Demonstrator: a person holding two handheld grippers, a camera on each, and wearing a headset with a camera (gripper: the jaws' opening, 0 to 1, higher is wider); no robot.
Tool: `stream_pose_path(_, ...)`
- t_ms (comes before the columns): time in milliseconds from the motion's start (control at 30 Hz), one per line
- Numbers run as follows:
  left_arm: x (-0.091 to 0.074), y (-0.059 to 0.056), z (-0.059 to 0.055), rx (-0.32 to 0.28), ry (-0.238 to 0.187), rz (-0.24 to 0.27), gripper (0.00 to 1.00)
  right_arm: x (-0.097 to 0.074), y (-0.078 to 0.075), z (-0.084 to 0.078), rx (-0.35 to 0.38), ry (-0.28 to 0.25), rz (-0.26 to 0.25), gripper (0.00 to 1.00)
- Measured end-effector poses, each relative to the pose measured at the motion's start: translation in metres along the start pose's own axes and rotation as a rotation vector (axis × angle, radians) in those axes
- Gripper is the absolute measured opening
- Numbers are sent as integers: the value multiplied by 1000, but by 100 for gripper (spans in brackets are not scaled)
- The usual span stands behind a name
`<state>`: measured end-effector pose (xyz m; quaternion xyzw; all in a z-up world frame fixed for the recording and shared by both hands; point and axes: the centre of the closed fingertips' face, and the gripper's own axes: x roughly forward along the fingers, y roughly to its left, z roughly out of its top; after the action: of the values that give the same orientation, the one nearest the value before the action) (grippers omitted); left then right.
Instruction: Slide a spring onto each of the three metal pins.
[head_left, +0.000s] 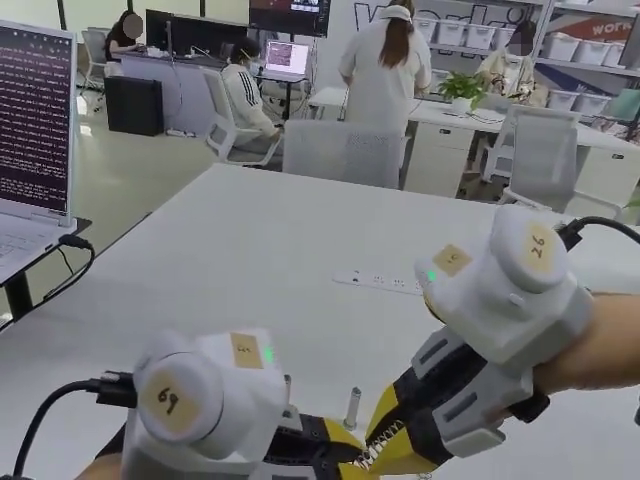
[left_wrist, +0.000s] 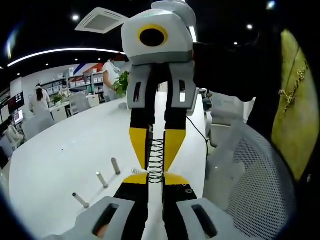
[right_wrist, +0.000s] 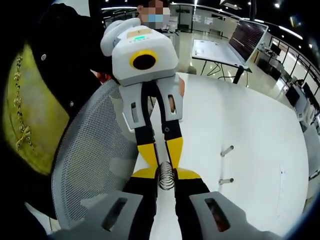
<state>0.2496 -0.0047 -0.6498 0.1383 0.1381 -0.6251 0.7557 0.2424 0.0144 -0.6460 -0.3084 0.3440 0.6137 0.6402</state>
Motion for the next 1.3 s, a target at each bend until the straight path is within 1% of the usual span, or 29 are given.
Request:
stream_pose_path(233,-1,0,1,-1,-8,1,1,0,1,2,-9,7,1,9)
stream_pose_path(433,-2,-1,1,3,-12,3,1,1,2,2,-20,25,6,9)
stream_pose_path(667,-1,0,3,-6,-20,8,2,-1,1,2,-29,61,13,8)
stream_pose_path(800,0,2,3,-9,-18,15,2,-1,0,2,-36,82,16,8)
stream_pose_path(933,-1,2,2,-13,-12,18,3,-1,-1,2,-36,85,18,8)
stream_pose_path(967,-1,3,1,-15,-5,18,3,-1,-1,2,-34,83,21,8)
stream_pose_path(1067,0,2,1,-22,-6,17,6,-1,-1,1,-35,86,18,8)
stream_pose_path(1300,1,1,2,-39,-3,19,15,-3,-2,-1,-34,88,15,8)
